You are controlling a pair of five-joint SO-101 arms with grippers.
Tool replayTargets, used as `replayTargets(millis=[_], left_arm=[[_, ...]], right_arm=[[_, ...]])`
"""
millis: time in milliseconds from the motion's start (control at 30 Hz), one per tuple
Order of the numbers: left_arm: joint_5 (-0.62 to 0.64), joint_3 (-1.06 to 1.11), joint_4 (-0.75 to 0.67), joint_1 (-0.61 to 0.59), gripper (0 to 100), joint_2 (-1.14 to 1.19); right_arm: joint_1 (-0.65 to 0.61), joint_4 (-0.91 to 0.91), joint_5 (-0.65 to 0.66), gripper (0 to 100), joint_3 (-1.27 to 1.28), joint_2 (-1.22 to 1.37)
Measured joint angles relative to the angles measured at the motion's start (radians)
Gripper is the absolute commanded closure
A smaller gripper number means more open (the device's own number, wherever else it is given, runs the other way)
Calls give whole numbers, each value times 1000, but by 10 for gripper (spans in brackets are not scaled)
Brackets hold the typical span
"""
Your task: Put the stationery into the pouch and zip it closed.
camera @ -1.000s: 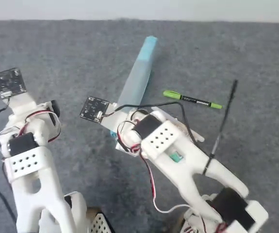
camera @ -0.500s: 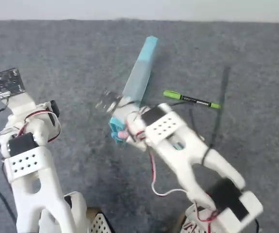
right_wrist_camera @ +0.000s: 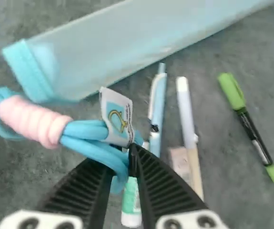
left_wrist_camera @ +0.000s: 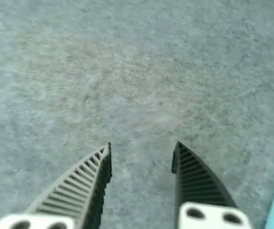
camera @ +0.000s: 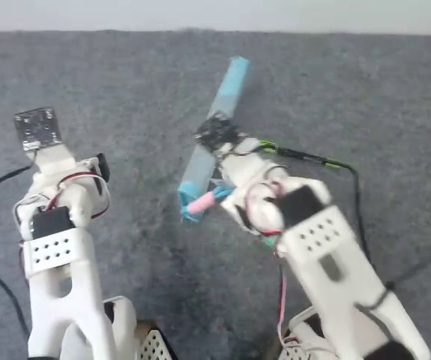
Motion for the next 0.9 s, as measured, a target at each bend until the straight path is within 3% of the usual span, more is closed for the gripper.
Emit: replayTargets(millis=[133, 333, 667, 900], left_arm=[[0, 14, 0, 55, 797, 0], [29, 66, -29, 158, 797, 0], [61, 124, -84, 325, 798, 0], [35, 153, -126, 420, 800, 35]], right_arm=[[72, 54, 0, 993, 0, -84], [72, 75, 25, 993, -172, -97], [-54, 321, 49, 993, -756, 315], [-68, 440, 52, 993, -1085, 453]])
